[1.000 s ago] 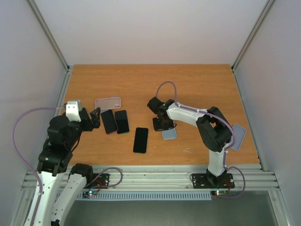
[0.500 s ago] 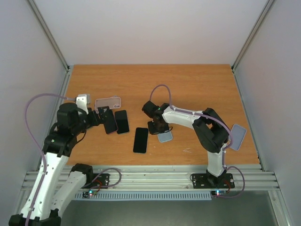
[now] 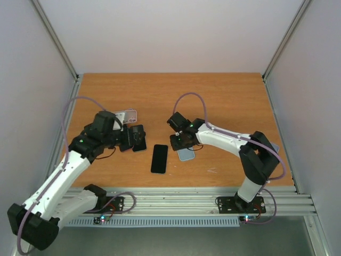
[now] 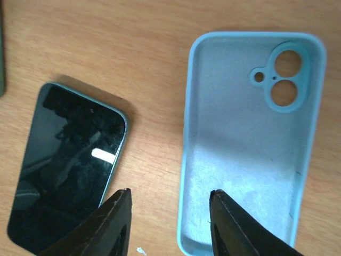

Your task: Put the phone into the phone case

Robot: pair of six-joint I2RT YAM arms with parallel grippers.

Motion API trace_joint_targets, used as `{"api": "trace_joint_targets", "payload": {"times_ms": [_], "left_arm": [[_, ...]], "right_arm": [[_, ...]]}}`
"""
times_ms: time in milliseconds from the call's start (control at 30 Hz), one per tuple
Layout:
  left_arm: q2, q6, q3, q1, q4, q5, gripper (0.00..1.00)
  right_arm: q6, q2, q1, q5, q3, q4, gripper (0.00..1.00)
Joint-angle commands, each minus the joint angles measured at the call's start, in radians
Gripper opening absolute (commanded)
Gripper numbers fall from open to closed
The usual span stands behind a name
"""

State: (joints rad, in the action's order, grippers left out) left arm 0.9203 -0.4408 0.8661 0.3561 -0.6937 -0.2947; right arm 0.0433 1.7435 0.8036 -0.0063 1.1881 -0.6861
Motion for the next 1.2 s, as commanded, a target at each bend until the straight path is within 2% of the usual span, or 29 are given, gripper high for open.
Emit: {"api": "trace_joint_targets", "payload": {"times_ms": [0, 200, 333, 500, 767, 1167], "left_arm": [[0.063, -0.033, 0.014, 0.132, 0.008, 0.137, 0.99], [0.187, -0.025, 0.045, 0.33, -0.024, 0.403, 0.99], [0.303, -0.037, 0.076, 0.457, -0.03, 0.496, 0.99], [0.436, -0.069, 0.127, 0.541, -0.045, 0.585, 1.0], [0.592, -0.119, 0.149, 0.573, -0.028, 0.573, 0.99], [0.752, -0.219, 0.174, 0.575, -0.011, 0.478, 0.99]], "right_arm": [[-0.027, -0.097, -0.004, 0.061, -0.064, 0.05, 0.46], [-0.068, -0.224, -0.075, 0.058, -0.196, 0.112, 0.73], [-0.058, -0.313, -0.145, 0.031, -0.282, 0.16, 0.85], [-0.045, -0.409, -0.216, 0.017, -0.375, 0.215, 0.98], [0.007, -0.5, -0.246, 0.068, -0.474, 0.262, 0.98], [0.017, -0.49, -0.245, 0.116, -0.514, 0.26, 0.99]]}}
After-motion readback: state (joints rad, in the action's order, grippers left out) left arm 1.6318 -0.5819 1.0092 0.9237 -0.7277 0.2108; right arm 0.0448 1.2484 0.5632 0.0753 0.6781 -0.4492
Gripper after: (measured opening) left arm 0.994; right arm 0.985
